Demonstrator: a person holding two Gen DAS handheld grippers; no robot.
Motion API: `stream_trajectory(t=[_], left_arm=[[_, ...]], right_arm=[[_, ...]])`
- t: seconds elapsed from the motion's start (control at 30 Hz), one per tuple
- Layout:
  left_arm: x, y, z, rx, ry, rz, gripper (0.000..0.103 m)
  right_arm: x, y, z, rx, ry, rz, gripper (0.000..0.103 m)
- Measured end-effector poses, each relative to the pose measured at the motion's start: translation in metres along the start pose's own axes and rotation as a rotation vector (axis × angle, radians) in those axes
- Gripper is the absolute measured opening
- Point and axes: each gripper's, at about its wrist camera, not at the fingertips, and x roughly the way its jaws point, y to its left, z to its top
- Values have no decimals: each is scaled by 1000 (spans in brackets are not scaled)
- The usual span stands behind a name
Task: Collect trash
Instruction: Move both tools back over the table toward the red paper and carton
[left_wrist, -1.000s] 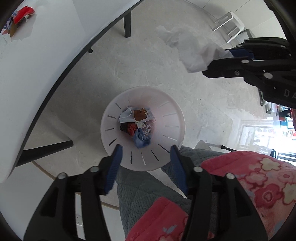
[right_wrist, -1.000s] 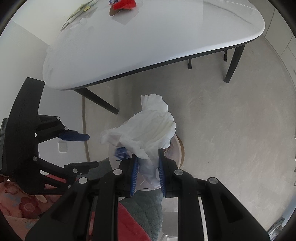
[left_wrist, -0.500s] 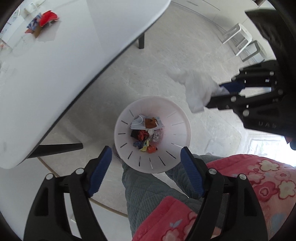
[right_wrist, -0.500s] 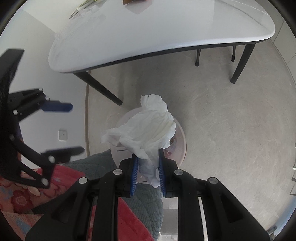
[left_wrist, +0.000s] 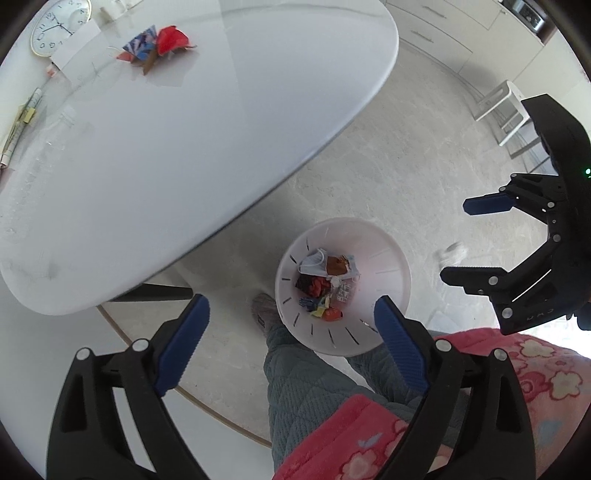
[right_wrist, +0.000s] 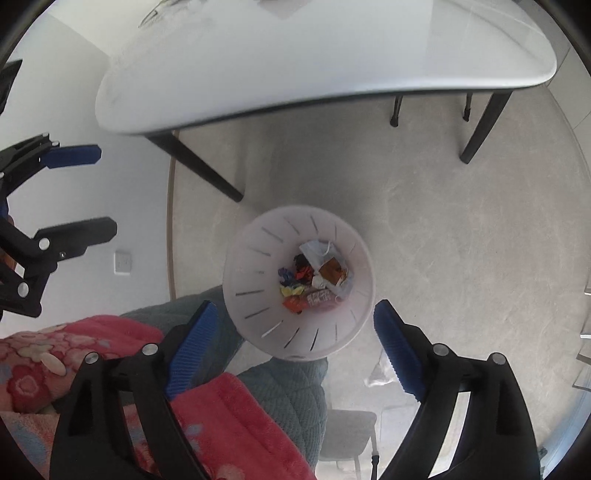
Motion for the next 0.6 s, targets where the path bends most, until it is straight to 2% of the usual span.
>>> stream_trajectory(t=[0.3,0.6], left_arm=[[-12,21,18,-22,-56,16,89],[-23,35,30,-40,-78,19,89]], right_arm=[[-35,-1,35,37,-123,-18,92],[-45,-10,47,80,-150,-44,92]])
